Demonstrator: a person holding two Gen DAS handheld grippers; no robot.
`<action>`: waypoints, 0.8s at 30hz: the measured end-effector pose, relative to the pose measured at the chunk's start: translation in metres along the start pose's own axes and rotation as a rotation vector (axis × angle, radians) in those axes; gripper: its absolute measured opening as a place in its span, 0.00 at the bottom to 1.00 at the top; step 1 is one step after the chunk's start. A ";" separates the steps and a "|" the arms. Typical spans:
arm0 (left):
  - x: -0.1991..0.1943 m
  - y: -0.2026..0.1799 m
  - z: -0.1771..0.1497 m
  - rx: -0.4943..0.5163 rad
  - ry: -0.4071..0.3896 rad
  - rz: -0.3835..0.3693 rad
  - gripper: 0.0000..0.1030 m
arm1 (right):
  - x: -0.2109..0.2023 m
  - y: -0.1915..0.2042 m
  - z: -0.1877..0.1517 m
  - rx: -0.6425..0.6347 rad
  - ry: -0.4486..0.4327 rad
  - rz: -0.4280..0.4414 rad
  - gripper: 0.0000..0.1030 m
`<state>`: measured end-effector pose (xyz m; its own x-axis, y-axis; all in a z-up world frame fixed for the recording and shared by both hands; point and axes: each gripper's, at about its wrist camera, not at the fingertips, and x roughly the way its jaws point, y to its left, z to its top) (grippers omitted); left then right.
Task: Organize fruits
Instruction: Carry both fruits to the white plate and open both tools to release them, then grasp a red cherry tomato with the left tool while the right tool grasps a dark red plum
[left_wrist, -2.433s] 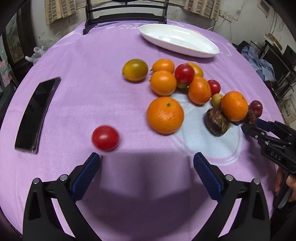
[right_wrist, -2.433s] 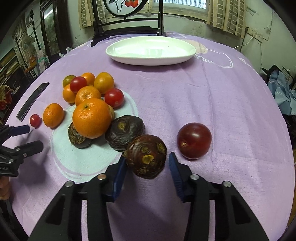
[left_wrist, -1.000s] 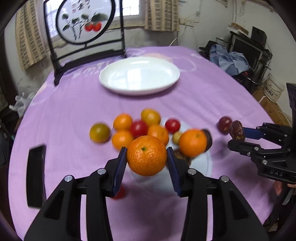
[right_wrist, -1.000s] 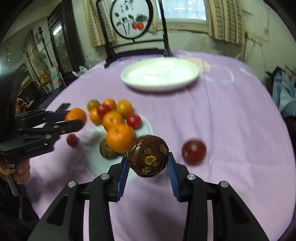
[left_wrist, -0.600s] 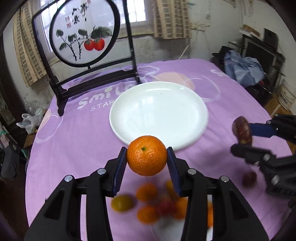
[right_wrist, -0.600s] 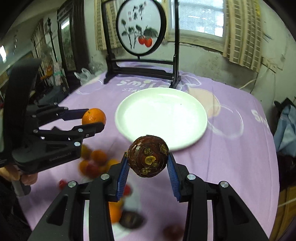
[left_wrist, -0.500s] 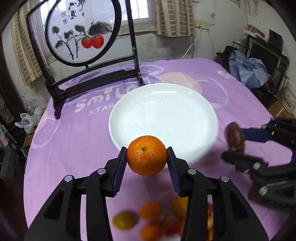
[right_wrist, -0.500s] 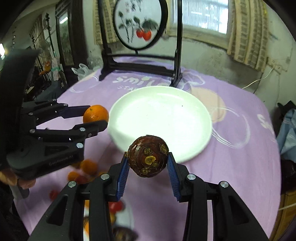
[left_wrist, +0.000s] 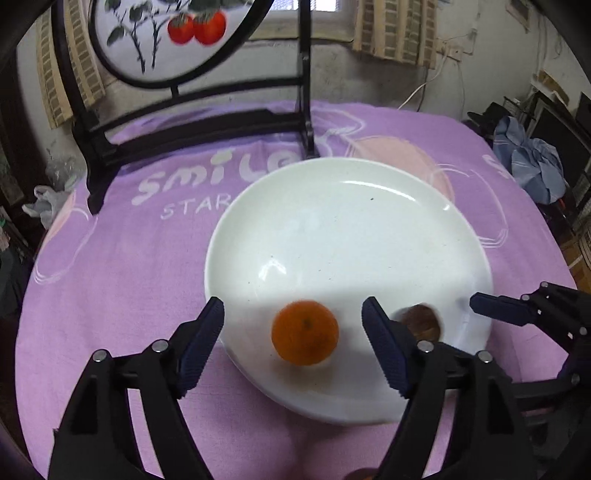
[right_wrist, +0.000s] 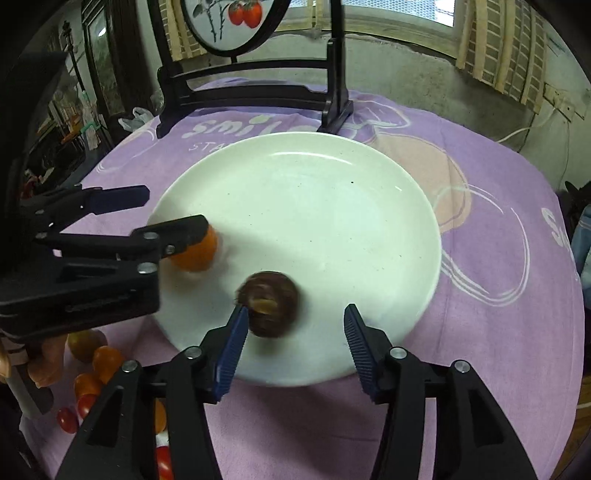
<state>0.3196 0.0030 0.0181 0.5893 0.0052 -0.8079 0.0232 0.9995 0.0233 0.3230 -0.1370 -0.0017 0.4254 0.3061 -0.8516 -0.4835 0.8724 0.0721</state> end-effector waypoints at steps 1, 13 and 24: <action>-0.006 -0.002 -0.001 0.012 -0.009 0.005 0.74 | -0.007 -0.003 -0.004 0.016 -0.008 0.016 0.53; -0.091 -0.005 -0.074 0.016 -0.054 -0.025 0.89 | -0.097 -0.009 -0.084 0.094 -0.122 0.038 0.74; -0.132 0.001 -0.170 0.040 -0.063 -0.002 0.91 | -0.128 -0.005 -0.188 0.144 -0.117 -0.032 0.76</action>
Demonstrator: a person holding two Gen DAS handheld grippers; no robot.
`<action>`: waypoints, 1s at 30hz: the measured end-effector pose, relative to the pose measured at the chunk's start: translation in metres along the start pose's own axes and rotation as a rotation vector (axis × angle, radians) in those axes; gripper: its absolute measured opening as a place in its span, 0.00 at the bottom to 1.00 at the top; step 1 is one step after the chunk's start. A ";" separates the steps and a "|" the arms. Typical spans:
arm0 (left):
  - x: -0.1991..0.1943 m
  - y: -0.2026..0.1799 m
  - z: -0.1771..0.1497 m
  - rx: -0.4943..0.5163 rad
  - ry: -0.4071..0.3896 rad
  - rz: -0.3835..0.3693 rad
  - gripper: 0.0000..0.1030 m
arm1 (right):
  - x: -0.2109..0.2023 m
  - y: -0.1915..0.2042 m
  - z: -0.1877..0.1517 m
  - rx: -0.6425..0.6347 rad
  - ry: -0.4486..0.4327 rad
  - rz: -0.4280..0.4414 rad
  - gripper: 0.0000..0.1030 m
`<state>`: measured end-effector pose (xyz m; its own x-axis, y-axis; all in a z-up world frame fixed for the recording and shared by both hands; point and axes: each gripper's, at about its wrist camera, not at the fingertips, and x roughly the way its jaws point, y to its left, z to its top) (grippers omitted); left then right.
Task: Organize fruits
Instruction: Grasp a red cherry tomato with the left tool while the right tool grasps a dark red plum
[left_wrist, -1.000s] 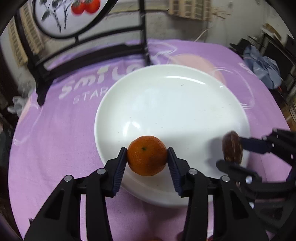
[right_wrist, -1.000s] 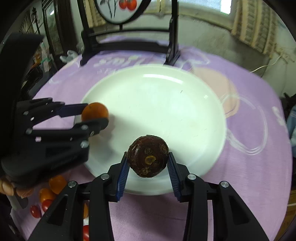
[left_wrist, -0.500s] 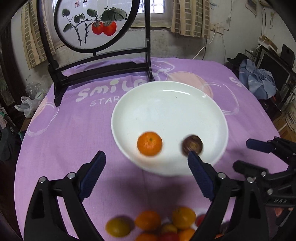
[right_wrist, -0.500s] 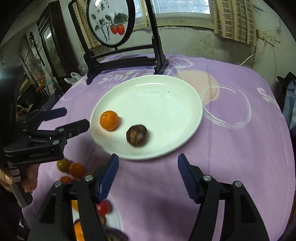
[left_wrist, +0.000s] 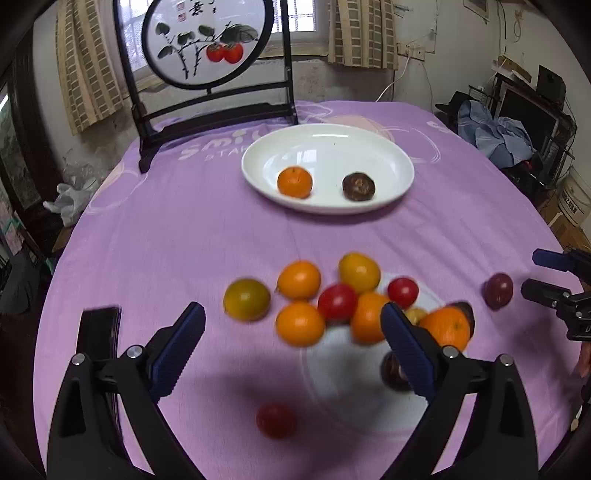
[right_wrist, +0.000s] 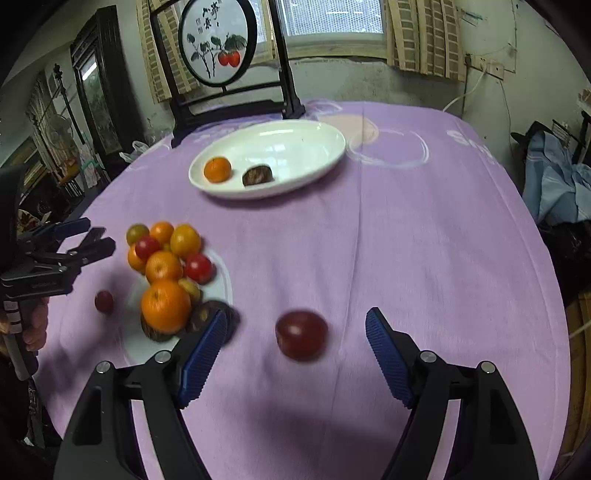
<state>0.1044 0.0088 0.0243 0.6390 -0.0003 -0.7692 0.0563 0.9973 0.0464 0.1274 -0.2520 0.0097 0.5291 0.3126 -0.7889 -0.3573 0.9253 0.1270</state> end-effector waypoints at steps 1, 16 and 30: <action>-0.001 0.002 -0.006 -0.009 0.003 -0.006 0.91 | 0.000 0.002 -0.005 -0.003 0.008 0.001 0.76; -0.005 0.015 -0.060 -0.041 0.031 -0.014 0.91 | 0.040 0.010 -0.009 -0.015 0.087 -0.045 0.71; 0.025 0.024 -0.071 -0.097 0.117 -0.040 0.91 | 0.025 0.009 -0.020 0.028 0.012 0.028 0.38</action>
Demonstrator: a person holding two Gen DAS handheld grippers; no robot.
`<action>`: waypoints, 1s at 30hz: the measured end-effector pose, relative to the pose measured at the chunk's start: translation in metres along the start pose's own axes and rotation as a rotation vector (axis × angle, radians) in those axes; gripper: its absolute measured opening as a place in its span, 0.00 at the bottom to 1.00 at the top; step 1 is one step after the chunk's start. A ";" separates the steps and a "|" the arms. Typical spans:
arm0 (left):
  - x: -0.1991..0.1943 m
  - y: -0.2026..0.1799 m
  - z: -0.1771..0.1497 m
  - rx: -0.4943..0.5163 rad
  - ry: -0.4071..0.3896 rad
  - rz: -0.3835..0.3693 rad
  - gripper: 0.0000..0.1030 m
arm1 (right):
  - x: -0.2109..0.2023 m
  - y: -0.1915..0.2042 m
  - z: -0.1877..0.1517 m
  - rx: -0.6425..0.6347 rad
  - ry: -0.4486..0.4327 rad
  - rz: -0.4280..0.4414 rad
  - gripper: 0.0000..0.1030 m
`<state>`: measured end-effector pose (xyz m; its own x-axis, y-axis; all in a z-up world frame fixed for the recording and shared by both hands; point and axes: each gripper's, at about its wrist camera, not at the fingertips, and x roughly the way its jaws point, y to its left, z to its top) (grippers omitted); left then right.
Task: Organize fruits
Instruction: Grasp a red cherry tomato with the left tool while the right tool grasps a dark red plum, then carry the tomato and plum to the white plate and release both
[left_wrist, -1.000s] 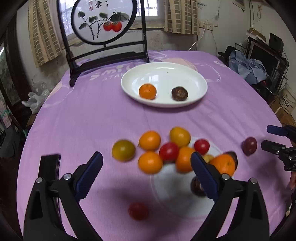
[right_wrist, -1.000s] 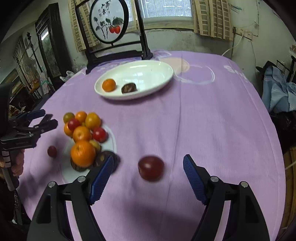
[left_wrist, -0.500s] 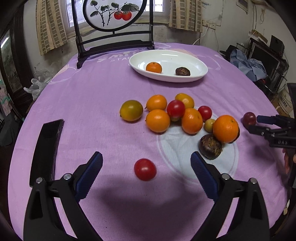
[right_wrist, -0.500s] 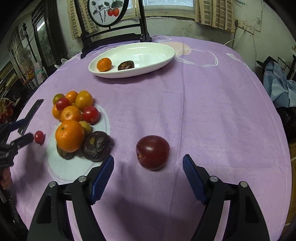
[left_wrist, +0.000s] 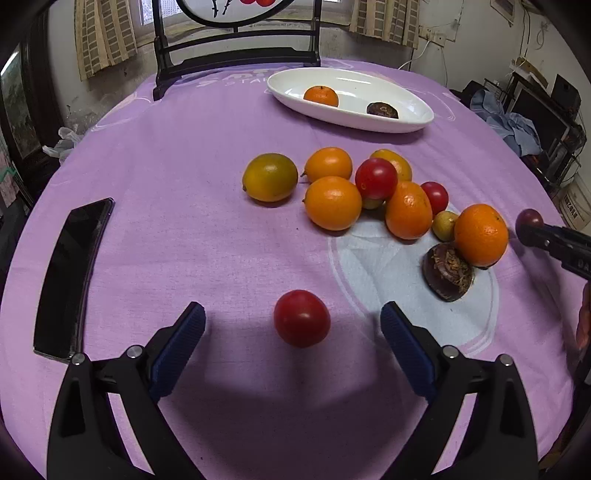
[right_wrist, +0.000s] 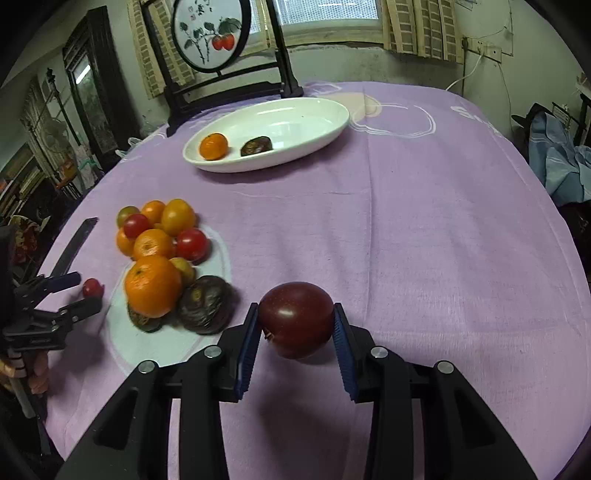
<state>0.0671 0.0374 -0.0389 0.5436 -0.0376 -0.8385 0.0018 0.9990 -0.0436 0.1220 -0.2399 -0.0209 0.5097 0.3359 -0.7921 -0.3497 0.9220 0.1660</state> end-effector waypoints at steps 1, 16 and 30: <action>0.001 0.001 0.000 -0.008 0.007 -0.008 0.91 | -0.002 0.001 -0.002 -0.001 -0.003 0.009 0.38; -0.004 0.000 -0.005 0.006 0.022 -0.021 0.26 | -0.016 0.003 -0.020 0.011 -0.016 0.071 0.38; -0.032 0.005 0.039 0.024 -0.023 -0.089 0.26 | -0.040 0.015 0.018 -0.024 -0.081 0.129 0.38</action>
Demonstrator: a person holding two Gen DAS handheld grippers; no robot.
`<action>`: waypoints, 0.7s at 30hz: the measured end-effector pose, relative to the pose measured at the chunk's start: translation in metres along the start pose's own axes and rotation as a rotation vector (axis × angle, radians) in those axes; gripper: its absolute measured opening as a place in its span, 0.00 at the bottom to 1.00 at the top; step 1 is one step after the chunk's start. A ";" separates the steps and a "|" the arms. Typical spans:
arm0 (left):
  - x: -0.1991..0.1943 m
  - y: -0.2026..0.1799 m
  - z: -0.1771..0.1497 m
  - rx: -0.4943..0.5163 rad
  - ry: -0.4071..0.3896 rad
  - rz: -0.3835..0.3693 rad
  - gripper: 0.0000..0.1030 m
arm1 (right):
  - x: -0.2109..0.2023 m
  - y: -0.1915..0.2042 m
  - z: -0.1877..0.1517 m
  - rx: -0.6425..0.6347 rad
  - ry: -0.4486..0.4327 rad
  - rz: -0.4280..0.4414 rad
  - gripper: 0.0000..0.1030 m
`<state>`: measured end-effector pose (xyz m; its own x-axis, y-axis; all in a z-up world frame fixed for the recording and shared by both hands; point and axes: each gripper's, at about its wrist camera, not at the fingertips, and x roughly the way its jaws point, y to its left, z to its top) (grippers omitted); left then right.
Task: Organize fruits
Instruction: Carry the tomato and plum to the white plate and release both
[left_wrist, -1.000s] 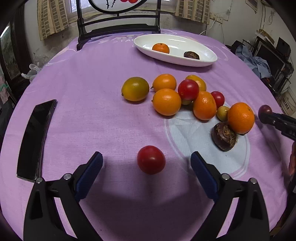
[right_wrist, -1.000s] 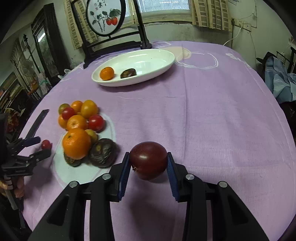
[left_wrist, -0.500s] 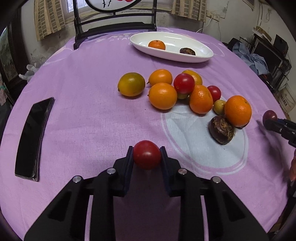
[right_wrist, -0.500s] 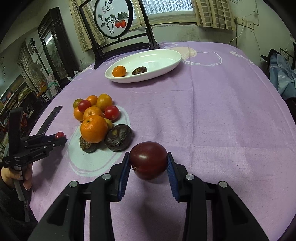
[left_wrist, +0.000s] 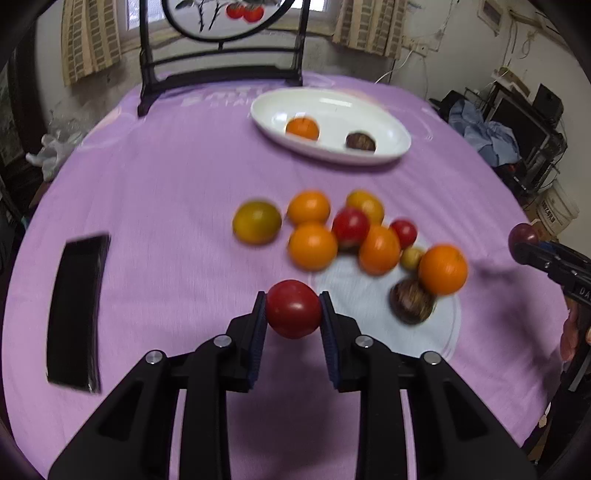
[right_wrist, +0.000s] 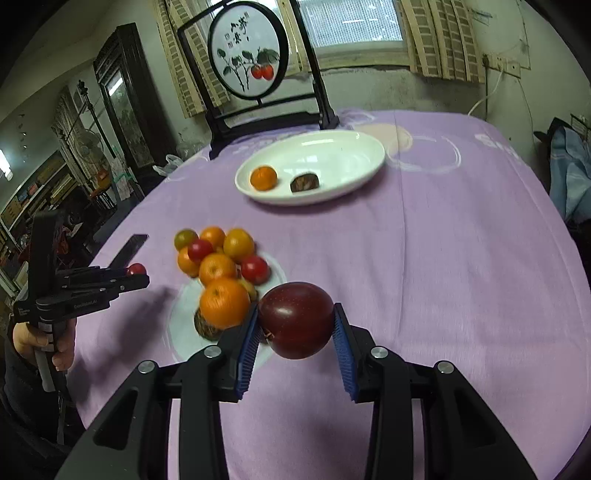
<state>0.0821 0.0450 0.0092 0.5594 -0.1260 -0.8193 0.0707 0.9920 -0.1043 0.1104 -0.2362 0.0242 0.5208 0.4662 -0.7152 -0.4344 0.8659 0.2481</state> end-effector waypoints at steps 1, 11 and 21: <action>-0.001 -0.001 0.010 0.006 -0.012 -0.009 0.26 | 0.000 0.001 0.007 -0.001 -0.011 0.009 0.38; 0.034 -0.014 0.117 0.043 -0.057 0.035 0.26 | 0.045 0.013 0.093 -0.076 -0.028 -0.024 0.38; 0.123 -0.008 0.202 0.043 -0.013 0.156 0.26 | 0.146 -0.017 0.151 -0.085 0.060 -0.115 0.38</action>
<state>0.3168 0.0214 0.0231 0.5770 0.0290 -0.8162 0.0175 0.9987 0.0478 0.3043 -0.1552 0.0141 0.5268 0.3505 -0.7744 -0.4360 0.8935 0.1078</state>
